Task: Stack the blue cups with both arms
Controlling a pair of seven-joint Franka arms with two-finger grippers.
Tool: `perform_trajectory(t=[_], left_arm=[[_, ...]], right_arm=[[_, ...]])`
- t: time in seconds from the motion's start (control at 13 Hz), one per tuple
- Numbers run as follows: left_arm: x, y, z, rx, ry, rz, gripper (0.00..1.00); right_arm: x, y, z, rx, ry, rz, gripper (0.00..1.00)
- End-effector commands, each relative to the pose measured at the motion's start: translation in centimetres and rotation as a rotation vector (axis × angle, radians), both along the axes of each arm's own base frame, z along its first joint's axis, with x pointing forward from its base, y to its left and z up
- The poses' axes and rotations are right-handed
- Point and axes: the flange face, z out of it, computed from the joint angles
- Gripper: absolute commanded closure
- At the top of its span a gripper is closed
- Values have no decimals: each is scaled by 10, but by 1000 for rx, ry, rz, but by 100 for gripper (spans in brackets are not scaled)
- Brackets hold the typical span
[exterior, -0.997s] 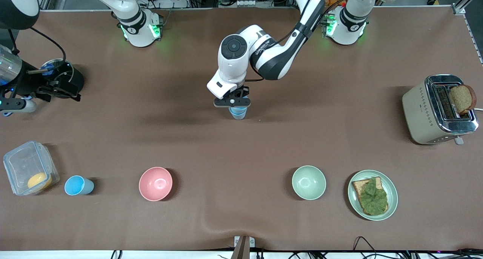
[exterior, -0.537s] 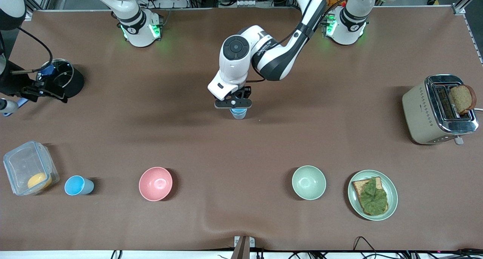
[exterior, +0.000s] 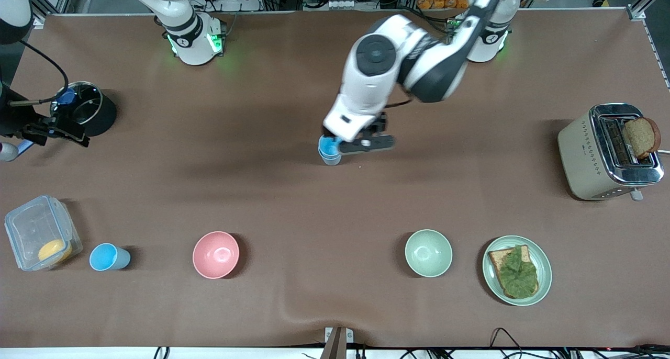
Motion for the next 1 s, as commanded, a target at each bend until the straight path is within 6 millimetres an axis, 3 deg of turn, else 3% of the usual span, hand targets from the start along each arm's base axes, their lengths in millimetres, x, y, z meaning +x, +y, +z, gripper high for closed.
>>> perform_trajectory(t=[0.0,0.31,0.54,0.77,0.92], left_arm=[[-5,88,51,13,-18,7,0],[6,213,117,46,-48,-109,0],[6,295,155,71,-66,-212,0],[6,354,176,68,-95,-278,0],[6,379,182,65,-101,-308,0]], right_arm=[[4,-5,6,-17,-7,-10,0],[4,-5,7,-17,-7,-11,0],[4,-5,8,-17,-10,-11,0],[4,-5,7,-17,-9,-11,0],[4,-5,7,-17,-9,-10,0]])
